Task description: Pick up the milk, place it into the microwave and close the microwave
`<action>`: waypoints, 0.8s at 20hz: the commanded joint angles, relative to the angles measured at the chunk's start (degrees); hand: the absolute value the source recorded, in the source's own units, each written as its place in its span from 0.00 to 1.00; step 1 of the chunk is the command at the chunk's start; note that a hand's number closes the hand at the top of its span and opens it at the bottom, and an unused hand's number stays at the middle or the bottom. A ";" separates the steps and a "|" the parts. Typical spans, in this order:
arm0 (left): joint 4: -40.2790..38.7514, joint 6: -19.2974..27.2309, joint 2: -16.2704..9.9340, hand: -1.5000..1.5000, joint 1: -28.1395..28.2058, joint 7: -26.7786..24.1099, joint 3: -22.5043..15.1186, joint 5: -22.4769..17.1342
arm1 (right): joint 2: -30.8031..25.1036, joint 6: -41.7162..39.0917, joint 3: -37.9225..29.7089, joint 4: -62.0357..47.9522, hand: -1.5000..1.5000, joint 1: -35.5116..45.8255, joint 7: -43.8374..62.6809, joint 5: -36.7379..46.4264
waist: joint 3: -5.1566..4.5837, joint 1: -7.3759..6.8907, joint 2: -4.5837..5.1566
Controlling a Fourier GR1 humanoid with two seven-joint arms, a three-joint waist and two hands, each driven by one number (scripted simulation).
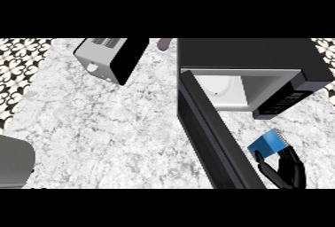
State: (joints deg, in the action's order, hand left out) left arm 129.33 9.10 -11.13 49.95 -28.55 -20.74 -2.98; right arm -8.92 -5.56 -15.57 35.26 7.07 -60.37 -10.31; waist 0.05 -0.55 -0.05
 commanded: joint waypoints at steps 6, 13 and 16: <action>-0.01 -0.85 -1.26 0.00 2.15 -2.56 1.18 -1.55 | 0.89 -10.57 0.47 4.21 1.00 -1.58 -2.70 -4.30 | -0.05 0.11 -0.15; 2.15 -0.49 -1.23 0.00 -0.75 0.74 -0.26 -0.09 | -9.78 -25.60 8.55 -1.84 1.00 13.92 12.55 -0.16 | 0.29 -2.74 0.86; 0.25 -0.60 -0.87 0.00 0.46 -1.30 -1.05 0.39 | -11.07 -32.30 9.75 -2.57 1.00 16.88 14.29 -1.29 | 0.21 -2.66 0.56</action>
State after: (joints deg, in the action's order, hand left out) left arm 129.88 8.23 -12.28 50.30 -29.48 -21.21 -3.19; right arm -17.50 -24.47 -7.84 34.61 19.40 -45.79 -11.34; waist 0.24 -3.01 0.48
